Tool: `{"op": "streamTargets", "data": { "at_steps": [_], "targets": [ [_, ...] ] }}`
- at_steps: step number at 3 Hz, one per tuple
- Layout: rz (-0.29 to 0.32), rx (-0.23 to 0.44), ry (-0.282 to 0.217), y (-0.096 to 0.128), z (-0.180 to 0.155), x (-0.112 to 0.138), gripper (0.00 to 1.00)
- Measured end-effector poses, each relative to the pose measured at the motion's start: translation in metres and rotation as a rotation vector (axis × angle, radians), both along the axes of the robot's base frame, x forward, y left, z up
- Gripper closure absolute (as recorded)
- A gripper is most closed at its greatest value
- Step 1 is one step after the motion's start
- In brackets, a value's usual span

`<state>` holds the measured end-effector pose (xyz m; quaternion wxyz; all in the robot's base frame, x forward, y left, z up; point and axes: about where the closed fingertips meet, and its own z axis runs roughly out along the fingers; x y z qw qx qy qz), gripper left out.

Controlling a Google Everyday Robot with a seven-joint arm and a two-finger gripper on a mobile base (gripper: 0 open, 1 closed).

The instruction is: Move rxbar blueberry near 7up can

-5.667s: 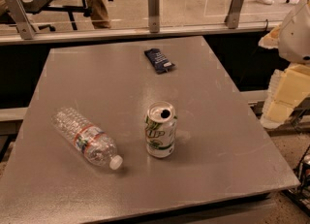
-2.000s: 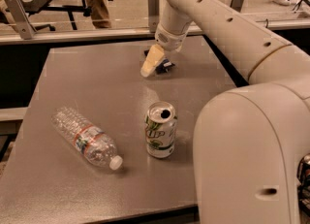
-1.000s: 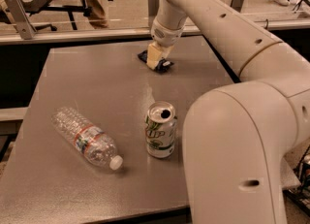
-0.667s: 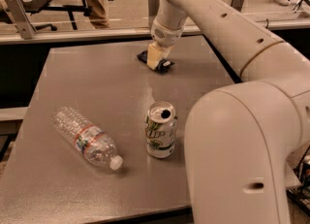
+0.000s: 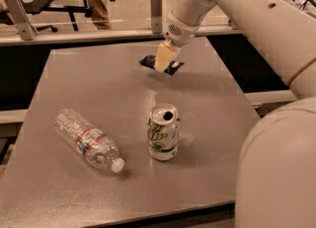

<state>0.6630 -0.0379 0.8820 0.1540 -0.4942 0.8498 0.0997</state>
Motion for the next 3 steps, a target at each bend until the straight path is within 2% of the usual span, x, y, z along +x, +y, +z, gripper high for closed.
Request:
{"op": "streamTargets", "data": {
  "at_steps": [1,2,3],
  "targets": [
    [0.093,0.040,-0.005,-0.003,0.017,-0.045,1.00],
    [0.188,0.074,-0.001,-0.016,0.026,-0.097,1.00],
    [0.236,0.082,0.005,-0.027,0.026,-0.125,1.00]
  ]
}}
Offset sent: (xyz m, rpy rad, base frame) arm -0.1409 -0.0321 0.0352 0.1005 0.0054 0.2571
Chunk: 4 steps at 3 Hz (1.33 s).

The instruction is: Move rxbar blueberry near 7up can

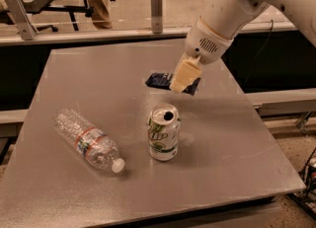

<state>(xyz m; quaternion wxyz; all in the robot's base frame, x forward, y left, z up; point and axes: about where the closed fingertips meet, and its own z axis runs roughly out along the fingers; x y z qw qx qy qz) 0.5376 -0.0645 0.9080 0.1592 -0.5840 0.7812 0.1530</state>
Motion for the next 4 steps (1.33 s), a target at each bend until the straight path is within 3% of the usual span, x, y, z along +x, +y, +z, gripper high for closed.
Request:
{"op": "streamTargets", "data": {
  "at_steps": [1,2,3,4],
  "targets": [
    [0.061,-0.002,0.018,-0.008,-0.008,-0.027,1.00],
    [0.130,-0.014,0.037,-0.015,-0.019,-0.054,0.84],
    [0.190,-0.006,0.054,-0.023,-0.029,-0.080,0.53],
    [0.216,0.005,0.043,-0.027,-0.032,-0.088,0.30]
  ]
}}
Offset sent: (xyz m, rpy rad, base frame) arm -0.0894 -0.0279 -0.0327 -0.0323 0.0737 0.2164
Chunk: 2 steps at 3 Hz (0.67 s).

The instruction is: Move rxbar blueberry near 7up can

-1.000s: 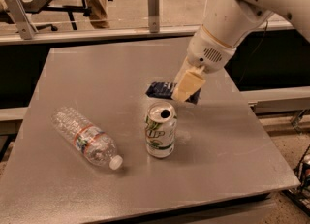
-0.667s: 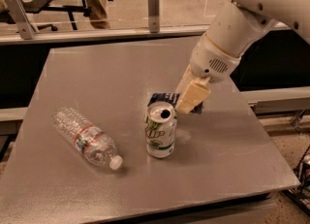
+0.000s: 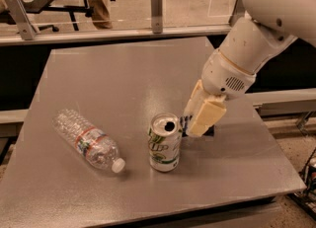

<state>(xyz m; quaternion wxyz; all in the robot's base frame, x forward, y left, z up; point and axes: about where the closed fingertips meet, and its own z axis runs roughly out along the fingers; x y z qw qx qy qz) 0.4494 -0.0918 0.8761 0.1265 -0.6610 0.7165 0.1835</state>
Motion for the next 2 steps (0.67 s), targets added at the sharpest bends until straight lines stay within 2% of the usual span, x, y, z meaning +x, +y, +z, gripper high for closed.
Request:
{"op": "streamTargets", "data": {
  "at_steps": [1,2],
  "targets": [
    [0.001,0.001,-0.008,0.0014,0.0007,0.0004,0.01],
    [0.001,0.002,-0.010,0.0018,0.0008,0.0005,0.00]
  ]
}}
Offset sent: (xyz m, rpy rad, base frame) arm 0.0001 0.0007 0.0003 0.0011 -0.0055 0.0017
